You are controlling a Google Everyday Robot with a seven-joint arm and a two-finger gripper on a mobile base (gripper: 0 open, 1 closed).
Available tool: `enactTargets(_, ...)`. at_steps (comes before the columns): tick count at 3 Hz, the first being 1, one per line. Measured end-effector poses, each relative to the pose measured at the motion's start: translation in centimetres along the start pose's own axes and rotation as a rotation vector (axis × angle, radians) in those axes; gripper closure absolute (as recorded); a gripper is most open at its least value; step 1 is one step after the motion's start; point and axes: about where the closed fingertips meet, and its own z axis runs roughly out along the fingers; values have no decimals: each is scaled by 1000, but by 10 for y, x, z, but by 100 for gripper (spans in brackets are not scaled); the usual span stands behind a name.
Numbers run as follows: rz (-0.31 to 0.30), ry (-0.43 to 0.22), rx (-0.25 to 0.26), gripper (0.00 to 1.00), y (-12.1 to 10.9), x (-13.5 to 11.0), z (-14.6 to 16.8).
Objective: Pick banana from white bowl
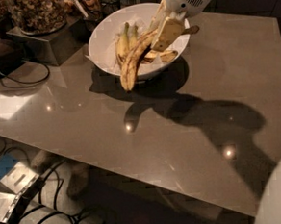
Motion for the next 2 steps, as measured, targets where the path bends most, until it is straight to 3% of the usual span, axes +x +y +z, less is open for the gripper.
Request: enactTargets(2,-57,53,-22,100,70,-21,-11)
